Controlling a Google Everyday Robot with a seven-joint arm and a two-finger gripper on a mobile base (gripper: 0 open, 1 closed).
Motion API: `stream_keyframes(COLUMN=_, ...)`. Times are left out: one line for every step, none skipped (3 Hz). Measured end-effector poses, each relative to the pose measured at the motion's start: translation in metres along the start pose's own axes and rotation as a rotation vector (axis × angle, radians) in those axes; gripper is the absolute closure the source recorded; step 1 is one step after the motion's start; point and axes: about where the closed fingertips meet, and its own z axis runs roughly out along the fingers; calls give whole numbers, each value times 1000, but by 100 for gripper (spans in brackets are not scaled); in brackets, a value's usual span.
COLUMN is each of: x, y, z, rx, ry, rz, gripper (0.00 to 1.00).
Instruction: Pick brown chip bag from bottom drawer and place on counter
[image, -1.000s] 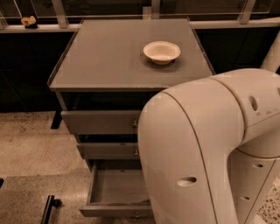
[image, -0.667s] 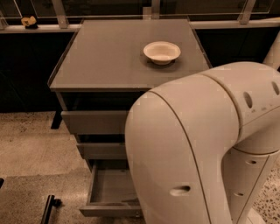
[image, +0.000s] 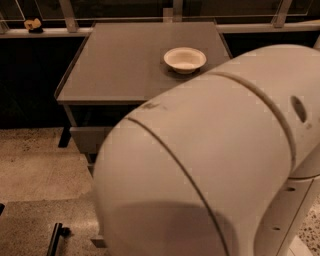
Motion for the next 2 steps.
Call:
stream_keyframes(x=-24, y=-36, z=-22, rx=89, ry=-55, rz=-28, gripper=100)
stream_keyframes(x=-35, y=-56, z=-44, rx=113, ry=-33, rz=-15, gripper=100)
